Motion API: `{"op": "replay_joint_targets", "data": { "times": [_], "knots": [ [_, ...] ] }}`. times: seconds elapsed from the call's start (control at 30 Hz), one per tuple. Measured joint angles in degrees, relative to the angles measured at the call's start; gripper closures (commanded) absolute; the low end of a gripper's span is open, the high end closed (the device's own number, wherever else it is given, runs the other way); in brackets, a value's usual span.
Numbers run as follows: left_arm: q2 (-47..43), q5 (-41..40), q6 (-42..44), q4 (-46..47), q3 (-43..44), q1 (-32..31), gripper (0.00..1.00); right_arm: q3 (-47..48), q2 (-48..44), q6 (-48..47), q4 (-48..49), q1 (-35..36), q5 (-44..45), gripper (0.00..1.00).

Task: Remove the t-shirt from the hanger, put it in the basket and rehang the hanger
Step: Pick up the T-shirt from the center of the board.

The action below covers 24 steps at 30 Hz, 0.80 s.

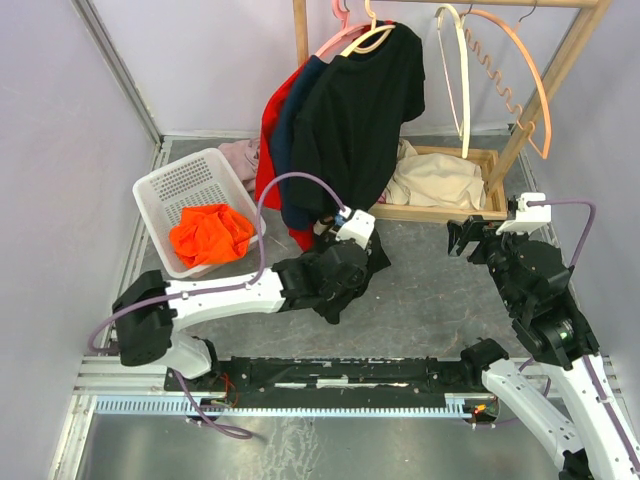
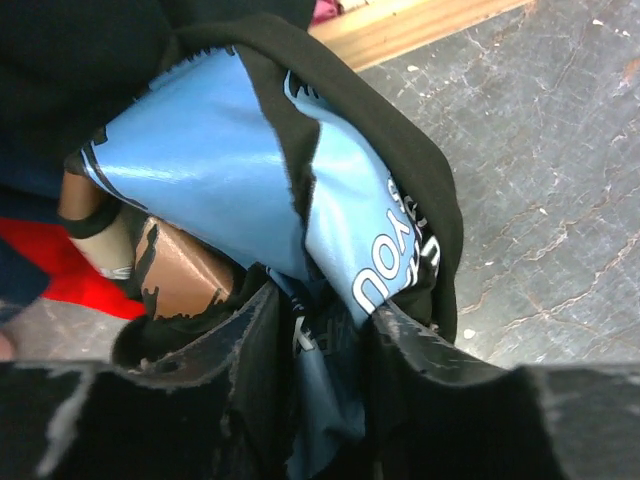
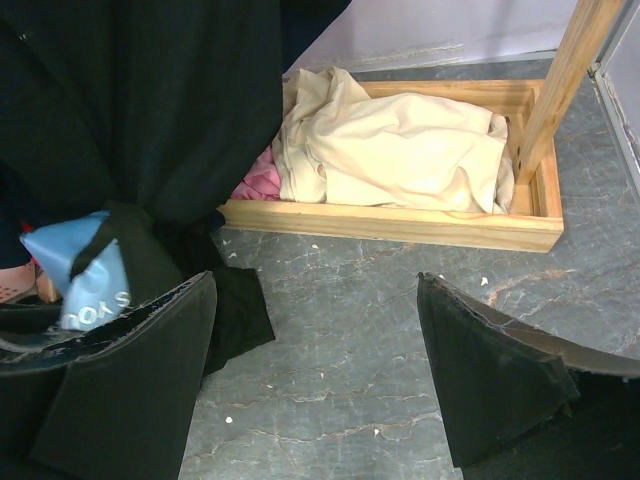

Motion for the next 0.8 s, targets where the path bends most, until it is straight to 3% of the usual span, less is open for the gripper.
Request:
{"op": "replay_joint_targets", "data": {
  "times": [0.07, 0.2, 0.53, 0.8],
  "knots": [
    [2.34, 0.92, -0.94, 0.59, 0.0, 0.28, 0.3, 0.0, -0.02, 0.0, 0.0, 0.0, 0.0, 0.11],
    [7.17, 2.95, -3.26, 1.36, -0.04, 0.66, 0.17, -0.02, -0.02, 0.0, 0.02, 0.0, -0.02, 0.11],
    [16.55, 3.74, -7.06, 3.02, -0.07, 0.7, 0.03, -0.74, -0.02, 0.0, 0.02, 0.0, -0.17, 0.11],
    [19.85, 3.1, -8.79, 5.64, -0.63, 2.08, 0.03, -0.76, -0.02, 0.0, 0.02, 0.0, -0.17, 0.11]
  ]
}}
